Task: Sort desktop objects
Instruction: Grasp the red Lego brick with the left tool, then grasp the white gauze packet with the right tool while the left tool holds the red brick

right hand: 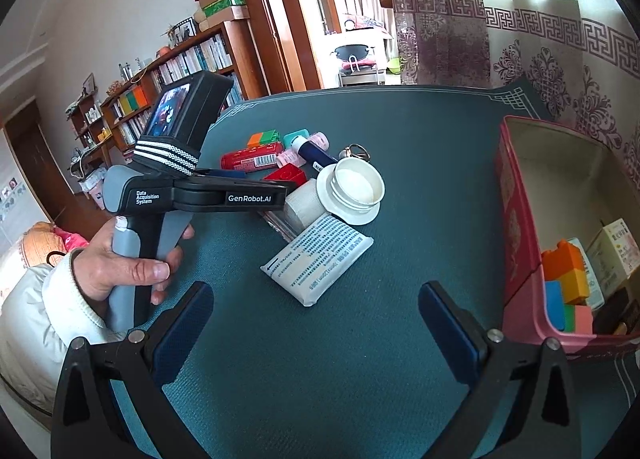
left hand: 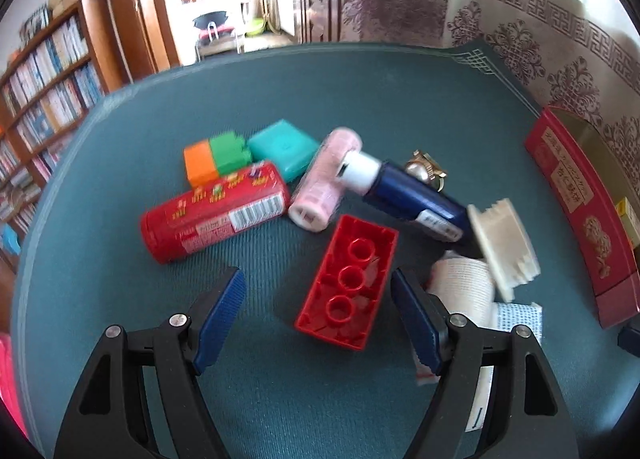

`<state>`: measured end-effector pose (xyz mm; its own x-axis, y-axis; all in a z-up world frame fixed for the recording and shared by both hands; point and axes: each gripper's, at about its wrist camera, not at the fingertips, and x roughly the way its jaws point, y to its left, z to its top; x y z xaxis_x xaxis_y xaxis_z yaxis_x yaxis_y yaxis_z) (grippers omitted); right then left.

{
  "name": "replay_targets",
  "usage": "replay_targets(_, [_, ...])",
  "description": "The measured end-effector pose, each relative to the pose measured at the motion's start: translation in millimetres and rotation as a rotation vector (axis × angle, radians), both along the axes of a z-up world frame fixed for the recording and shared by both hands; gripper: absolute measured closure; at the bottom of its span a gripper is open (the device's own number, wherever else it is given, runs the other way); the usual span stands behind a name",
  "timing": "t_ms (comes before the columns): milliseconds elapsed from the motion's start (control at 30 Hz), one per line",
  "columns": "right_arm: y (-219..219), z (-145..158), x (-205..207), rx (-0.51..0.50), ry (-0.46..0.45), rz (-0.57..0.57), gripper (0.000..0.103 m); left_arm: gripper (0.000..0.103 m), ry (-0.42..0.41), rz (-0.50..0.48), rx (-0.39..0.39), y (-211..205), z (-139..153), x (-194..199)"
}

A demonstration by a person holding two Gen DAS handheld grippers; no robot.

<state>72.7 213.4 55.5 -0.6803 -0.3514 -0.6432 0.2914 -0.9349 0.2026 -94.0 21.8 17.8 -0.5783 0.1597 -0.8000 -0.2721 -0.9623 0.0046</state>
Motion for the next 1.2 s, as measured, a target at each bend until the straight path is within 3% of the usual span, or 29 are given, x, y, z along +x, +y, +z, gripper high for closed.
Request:
replay_targets(133, [-3.8, -1.5, -4.5, 0.018, -0.012, -0.002, 0.0, 0.028, 0.0, -0.005, 0.002, -1.1, -6.0, -2.0])
replay_targets(233, [-6.0, -2.7, -10.9, 0.029, -0.027, -0.005, 0.0, 0.061, 0.018, -0.022, 0.02, -0.8, -5.7, 1.9])
replay_targets(367, [-10.6, -6.1, -23.5, 0.057, -0.063, -0.016, 0.0, 0.069, 0.046, -0.001, 0.076, -10.6, -2.4, 8.3])
replay_targets(700, [-30.8, -25.1, -64.3, 0.103, -0.203, -0.008, 0.0, 0.069, 0.145, 0.096, 0.223, -41.1, 26.1, 25.2])
replay_targets(933, [-47.2, -33.7, -89.7, 0.18, -0.248, -0.025, 0.001, 0.069, 0.141, 0.093, 0.261, -48.4, 26.8, 30.3])
replay_targets(1100, [-54.3, -40.3, -90.8, 0.26, -0.249, -0.027, 0.011, 0.069, 0.138, 0.087, 0.273, -49.5, 26.8, 30.8])
replay_targets(1200, [-53.4, -37.8, -85.1, 0.298, -0.222, -0.033, 0.028, 0.069, 0.133, 0.09, 0.279, -48.5, 27.1, 32.7])
